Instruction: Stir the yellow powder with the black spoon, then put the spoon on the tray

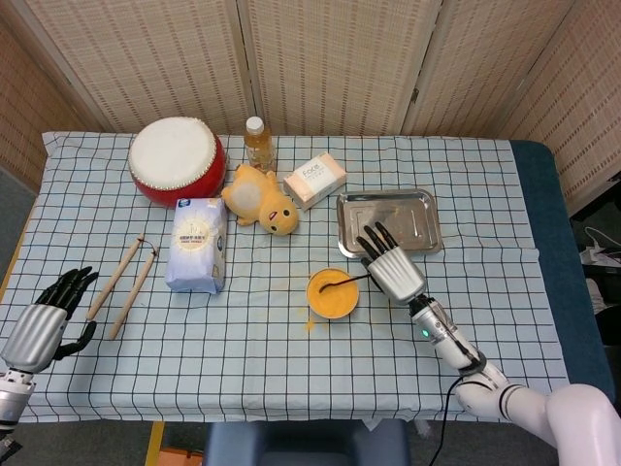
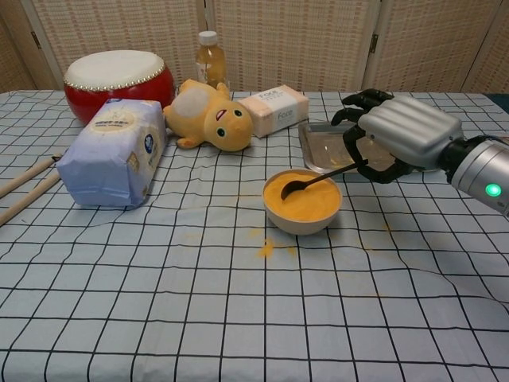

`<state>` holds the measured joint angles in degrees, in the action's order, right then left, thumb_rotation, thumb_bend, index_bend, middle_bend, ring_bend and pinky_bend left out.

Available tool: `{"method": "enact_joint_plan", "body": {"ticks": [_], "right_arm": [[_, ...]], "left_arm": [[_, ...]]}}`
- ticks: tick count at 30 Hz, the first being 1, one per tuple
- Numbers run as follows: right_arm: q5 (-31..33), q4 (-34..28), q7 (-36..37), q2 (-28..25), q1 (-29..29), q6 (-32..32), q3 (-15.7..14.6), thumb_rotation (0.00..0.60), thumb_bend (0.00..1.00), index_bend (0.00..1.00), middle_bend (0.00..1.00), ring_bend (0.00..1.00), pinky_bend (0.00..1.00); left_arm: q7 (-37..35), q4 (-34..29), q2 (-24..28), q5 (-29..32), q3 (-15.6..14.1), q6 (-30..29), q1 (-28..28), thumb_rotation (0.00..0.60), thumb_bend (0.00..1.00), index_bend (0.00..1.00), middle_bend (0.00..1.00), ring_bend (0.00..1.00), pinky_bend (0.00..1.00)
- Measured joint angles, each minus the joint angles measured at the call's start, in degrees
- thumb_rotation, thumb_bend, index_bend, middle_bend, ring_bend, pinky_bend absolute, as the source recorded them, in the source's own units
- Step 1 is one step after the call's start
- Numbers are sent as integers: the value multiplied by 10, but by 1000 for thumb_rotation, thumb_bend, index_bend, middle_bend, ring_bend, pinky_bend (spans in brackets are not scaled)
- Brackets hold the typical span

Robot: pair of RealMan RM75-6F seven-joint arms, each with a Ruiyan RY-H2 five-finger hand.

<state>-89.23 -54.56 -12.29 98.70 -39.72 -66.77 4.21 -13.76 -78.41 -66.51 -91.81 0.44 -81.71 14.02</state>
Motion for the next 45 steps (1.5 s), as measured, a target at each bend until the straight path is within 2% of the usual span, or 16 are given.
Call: {"method": "enact_joint_plan", "body": {"ticks": [9, 14, 18, 25, 39, 45], "right_arm": [[6, -61, -8, -37, 19, -18, 2, 600, 476, 859, 177, 0, 54], [4, -65, -5, -39, 25, -32, 6, 600, 476, 855, 180, 0, 54], [5, -76, 15, -43, 30, -24, 0, 600, 476, 848, 181, 0, 54], [9, -83, 5, -48, 36, -14, -6, 600, 475, 854, 181, 0, 54], [28, -4, -10, 0, 11, 27, 15, 600, 476, 861, 181, 0, 54], [31, 26, 3, 20, 2, 24, 25, 600, 476, 862, 182, 0, 54]], "left_arm": [[4, -2, -1, -1, -1, 0, 0, 600, 453, 0, 0, 0, 188], [5, -2, -1, -1, 0, -2, -1, 600, 453, 0, 0, 0, 188], [4, -2, -1, 0, 0, -1, -1, 600, 452, 0, 0, 0, 188], [4, -1, -1, 0, -1, 1, 0, 600, 454, 0, 0, 0, 188], [-3, 1, 0, 3, 0, 4, 1, 600, 453, 0, 0, 0, 189], [-7, 3, 1, 3, 0, 4, 1, 600, 453, 0, 0, 0, 188]]}}
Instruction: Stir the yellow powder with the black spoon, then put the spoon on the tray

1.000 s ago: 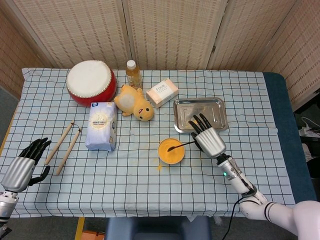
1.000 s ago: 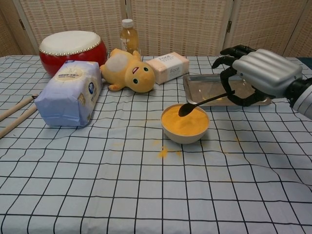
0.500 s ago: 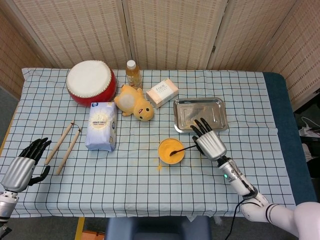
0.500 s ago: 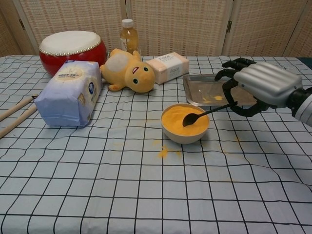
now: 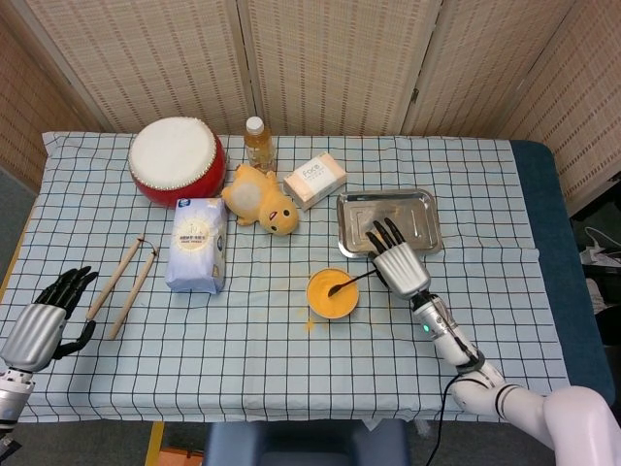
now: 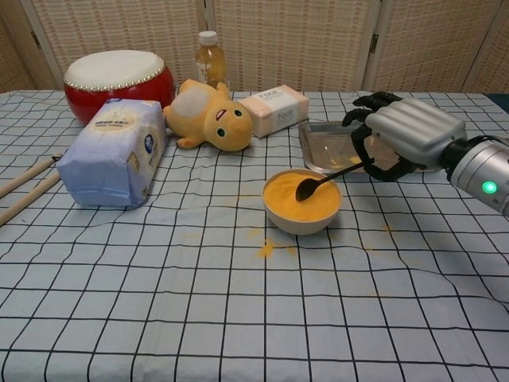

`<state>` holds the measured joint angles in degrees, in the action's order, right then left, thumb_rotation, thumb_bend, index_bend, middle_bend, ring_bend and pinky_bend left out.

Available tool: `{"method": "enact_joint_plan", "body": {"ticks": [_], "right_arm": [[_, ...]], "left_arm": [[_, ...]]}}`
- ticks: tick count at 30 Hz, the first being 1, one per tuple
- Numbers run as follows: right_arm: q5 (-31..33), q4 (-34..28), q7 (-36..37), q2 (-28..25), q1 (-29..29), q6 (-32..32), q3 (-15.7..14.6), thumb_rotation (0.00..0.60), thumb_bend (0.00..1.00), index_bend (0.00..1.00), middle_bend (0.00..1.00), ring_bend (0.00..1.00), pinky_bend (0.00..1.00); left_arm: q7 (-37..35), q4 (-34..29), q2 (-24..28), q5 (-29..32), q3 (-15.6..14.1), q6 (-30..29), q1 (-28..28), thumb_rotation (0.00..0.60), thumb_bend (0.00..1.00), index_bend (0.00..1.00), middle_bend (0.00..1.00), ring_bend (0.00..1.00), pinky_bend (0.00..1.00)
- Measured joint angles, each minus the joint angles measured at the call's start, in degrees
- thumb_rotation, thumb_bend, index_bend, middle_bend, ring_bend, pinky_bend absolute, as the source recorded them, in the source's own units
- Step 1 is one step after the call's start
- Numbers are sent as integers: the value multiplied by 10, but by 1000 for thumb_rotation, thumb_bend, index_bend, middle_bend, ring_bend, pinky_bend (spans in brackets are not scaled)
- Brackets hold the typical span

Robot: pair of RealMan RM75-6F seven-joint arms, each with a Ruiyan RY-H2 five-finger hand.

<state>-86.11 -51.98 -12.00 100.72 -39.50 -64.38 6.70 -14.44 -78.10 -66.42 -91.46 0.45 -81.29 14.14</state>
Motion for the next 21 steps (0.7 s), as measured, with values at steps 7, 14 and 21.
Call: {"method": "enact_joint_plan", "body": {"ticks": [7, 14, 21], "right_arm": [[-9, 4, 22, 1, 0, -19, -1, 600, 476, 863, 184, 0, 54], [-22, -42, 22, -26, 15, -37, -15, 600, 477, 866, 184, 0, 54], [-18, -80, -13, -49, 28, -28, -26, 600, 476, 866, 184, 0, 54]], "left_arm": [[2, 0, -1, -1, 0, -1, 0, 600, 452, 0, 0, 0, 189], [7, -4, -1, -4, -1, -6, -2, 600, 452, 0, 0, 0, 188], [10, -5, -1, -6, -2, -6, -1, 600, 453, 0, 0, 0, 188]]}}
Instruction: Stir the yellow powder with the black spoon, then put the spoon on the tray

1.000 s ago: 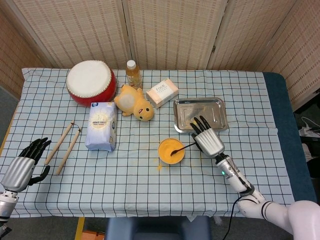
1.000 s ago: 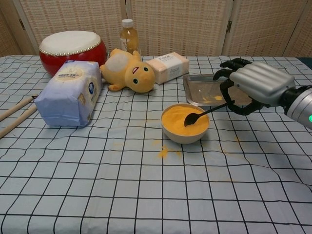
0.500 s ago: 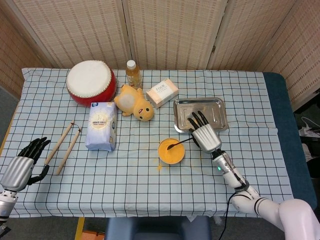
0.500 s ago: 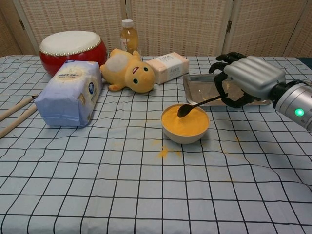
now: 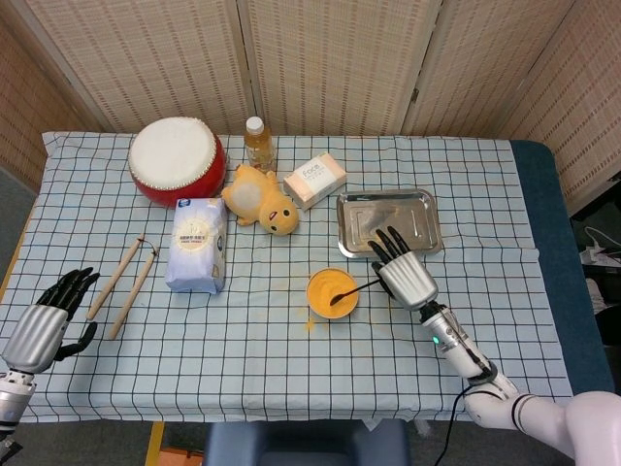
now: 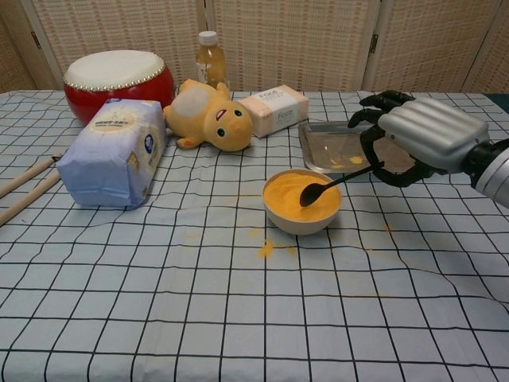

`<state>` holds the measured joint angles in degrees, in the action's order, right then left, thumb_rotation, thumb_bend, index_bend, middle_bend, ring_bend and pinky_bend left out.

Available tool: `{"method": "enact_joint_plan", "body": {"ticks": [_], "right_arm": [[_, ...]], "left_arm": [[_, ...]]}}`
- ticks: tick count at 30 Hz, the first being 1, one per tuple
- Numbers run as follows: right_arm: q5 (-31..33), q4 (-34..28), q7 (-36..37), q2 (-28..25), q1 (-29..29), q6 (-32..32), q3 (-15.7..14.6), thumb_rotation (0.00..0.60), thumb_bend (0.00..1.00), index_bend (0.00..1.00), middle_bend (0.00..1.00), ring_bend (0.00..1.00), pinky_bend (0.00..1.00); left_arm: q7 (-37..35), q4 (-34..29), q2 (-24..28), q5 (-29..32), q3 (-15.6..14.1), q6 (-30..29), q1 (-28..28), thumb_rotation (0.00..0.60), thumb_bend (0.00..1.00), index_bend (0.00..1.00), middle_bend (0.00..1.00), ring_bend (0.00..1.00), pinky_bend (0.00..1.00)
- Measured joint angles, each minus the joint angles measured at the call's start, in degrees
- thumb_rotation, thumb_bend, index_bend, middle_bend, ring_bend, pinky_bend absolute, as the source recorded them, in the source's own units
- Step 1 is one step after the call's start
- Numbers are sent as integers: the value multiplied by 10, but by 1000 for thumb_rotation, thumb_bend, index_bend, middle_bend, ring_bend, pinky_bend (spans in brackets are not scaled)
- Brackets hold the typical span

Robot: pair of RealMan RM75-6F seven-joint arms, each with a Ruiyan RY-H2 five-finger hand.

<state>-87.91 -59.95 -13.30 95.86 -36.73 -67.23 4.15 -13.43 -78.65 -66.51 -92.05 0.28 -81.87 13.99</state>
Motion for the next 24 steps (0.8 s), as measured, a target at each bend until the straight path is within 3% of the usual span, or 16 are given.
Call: {"method": "enact_joint_plan", "body": {"ticks": [24], "right_arm": [[23, 77, -26, 70, -33, 15, 38, 600, 476, 836, 184, 0, 70]], "left_arm": [[-18, 6, 4, -1, 0, -3, 0, 600, 453, 0, 0, 0, 189]]}}
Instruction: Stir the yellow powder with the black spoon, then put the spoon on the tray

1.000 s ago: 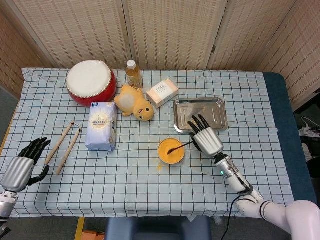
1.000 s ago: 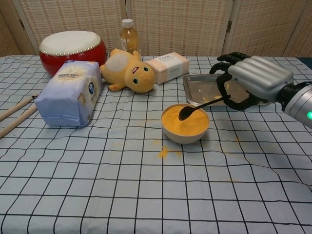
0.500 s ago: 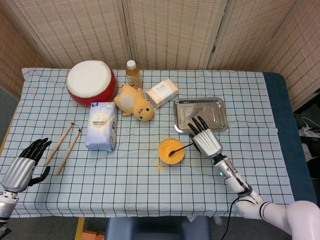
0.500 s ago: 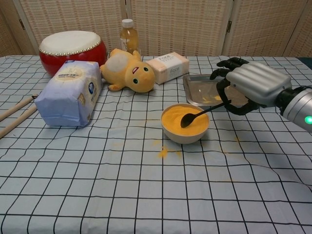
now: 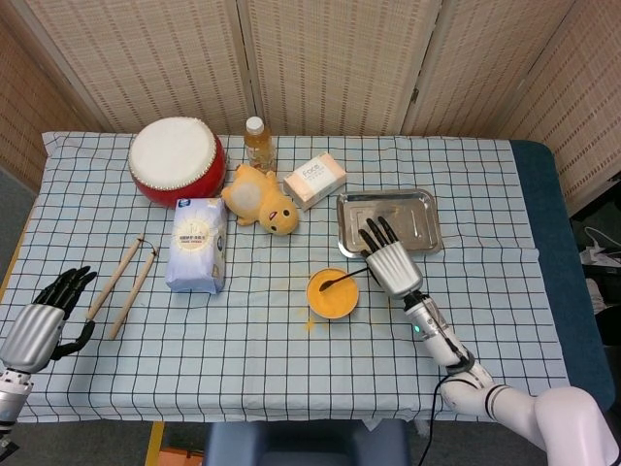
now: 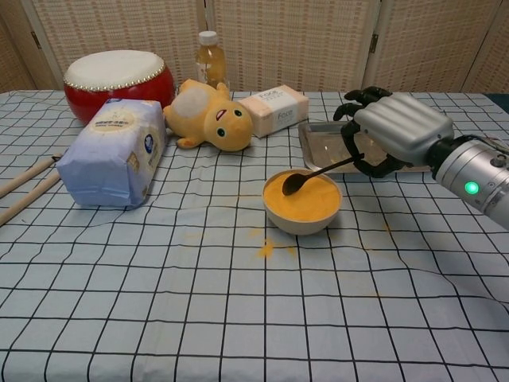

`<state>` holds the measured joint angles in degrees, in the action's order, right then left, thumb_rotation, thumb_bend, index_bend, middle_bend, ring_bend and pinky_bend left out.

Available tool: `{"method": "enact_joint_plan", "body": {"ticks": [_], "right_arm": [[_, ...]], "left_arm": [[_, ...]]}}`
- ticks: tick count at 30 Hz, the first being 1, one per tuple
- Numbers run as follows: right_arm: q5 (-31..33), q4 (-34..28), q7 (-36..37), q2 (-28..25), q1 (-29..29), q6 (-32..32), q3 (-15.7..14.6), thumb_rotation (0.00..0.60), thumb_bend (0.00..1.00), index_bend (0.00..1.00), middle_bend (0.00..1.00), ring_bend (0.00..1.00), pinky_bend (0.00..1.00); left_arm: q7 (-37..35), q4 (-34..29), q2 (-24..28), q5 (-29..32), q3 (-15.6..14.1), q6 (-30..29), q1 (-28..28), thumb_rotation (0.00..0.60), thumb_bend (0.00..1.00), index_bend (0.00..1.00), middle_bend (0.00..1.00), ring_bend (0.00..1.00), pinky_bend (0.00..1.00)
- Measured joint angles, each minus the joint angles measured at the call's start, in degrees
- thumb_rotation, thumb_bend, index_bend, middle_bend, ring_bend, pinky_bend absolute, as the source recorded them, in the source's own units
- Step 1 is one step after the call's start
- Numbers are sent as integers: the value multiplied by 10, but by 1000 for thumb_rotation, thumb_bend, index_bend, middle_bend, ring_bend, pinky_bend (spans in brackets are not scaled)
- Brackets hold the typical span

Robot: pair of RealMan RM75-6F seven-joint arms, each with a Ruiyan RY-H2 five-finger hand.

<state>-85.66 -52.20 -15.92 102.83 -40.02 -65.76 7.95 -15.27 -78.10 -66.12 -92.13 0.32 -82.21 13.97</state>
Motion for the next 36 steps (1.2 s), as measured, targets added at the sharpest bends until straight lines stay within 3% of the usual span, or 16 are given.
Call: {"method": "enact_joint_plan", "body": {"ticks": [7, 17, 23, 36], "right_arm": [[-18, 0, 22, -4, 4, -26, -8, 600, 476, 820, 184, 0, 70], [-2, 42, 33, 23, -13, 0, 4, 600, 476, 818, 184, 0, 72], [-9, 63, 44, 34, -20, 12, -7, 600, 476, 836, 189, 0, 72], [-18, -11, 37, -13, 2, 3, -28, 600, 477, 840, 192, 0, 72]], "left_arm": [[-19, -5, 6, -14, -7, -1, 1, 600, 453, 0, 0, 0, 190], [-26, -5, 8, -13, -9, 6, 5, 600, 454, 0, 0, 0, 190], [-25, -4, 8, -11, -9, 6, 5, 600, 454, 0, 0, 0, 190], [-19, -7, 7, -13, -9, 3, 4, 600, 454, 0, 0, 0, 190]]}}
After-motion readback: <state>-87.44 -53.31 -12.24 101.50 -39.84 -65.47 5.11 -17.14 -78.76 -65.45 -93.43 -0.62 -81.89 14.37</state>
